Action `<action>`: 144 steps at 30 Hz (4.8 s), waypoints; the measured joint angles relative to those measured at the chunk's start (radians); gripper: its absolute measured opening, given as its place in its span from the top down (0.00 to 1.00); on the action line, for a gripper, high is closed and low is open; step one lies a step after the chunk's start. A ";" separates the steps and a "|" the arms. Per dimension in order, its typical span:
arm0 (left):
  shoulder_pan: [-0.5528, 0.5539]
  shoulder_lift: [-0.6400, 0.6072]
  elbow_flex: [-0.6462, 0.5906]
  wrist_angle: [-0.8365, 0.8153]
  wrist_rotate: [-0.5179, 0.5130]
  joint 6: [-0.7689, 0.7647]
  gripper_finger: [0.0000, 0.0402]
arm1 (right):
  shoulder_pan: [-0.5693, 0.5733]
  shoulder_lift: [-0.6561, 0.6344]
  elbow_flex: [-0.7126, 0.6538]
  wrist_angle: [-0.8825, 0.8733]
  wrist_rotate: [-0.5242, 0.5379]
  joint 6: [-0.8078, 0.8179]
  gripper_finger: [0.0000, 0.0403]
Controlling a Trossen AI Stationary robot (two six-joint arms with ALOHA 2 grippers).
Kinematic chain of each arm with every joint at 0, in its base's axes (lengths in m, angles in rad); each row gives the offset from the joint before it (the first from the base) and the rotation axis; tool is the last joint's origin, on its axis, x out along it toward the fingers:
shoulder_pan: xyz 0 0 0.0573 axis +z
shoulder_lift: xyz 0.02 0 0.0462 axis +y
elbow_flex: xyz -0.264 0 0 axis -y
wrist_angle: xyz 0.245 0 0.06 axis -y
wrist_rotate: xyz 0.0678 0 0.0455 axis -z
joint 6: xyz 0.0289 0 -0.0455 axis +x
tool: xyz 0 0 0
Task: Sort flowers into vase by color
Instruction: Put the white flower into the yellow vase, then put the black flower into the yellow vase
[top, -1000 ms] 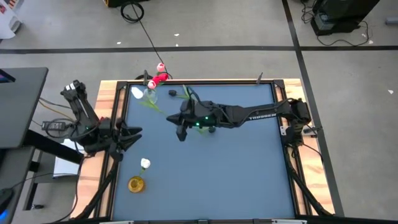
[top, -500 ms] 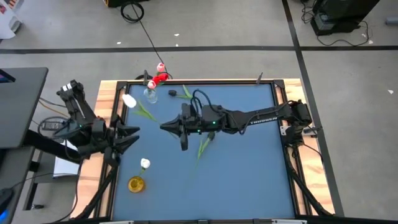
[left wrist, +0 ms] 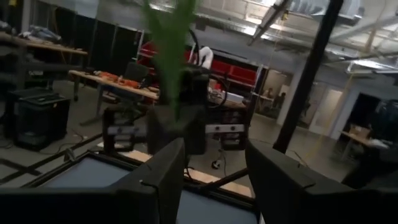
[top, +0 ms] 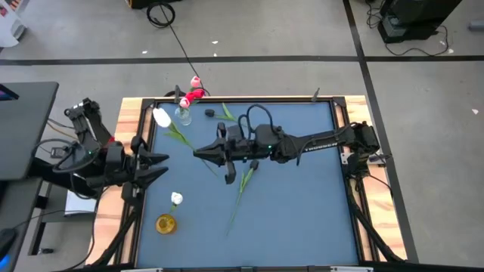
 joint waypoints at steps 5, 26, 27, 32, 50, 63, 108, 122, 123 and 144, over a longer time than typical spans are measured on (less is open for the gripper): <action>0.085 0.015 0.000 -0.012 0.085 -0.059 0.56 | 0.000 0.000 0.000 0.048 -0.084 -0.075 0.99; 0.376 0.078 0.108 -0.179 0.531 -0.124 0.54 | 0.000 0.000 0.000 0.062 -0.135 -0.045 0.99; 0.384 0.086 0.128 -0.230 0.533 -0.137 0.53 | 0.000 0.000 0.000 0.067 -0.135 -0.043 0.99; 0.425 0.110 0.211 -0.392 0.533 -0.212 0.37 | 0.000 0.000 0.000 0.070 -0.141 -0.043 0.99; 0.596 0.137 0.275 -0.480 0.685 -0.209 0.39 | -0.003 0.000 0.000 0.070 -0.137 -0.044 0.99; 0.594 0.093 0.274 -0.478 0.701 -0.164 0.77 | -0.011 0.000 0.001 0.020 -0.094 -0.044 0.98; 0.117 -0.166 -0.137 -0.698 0.934 -0.268 0.98 | 0.089 0.002 0.000 -0.794 0.275 0.658 0.78; 0.044 -0.154 -0.180 -0.773 0.900 -0.284 0.87 | 0.130 0.001 0.000 -0.812 0.345 0.721 0.78; 0.044 -0.150 -0.180 -0.785 0.899 -0.309 0.83 | 0.132 0.000 0.000 -0.839 0.354 0.720 0.77; 0.052 -0.146 -0.004 -1.109 0.878 -0.512 0.51 | 0.097 0.141 0.000 -1.240 0.215 1.429 0.62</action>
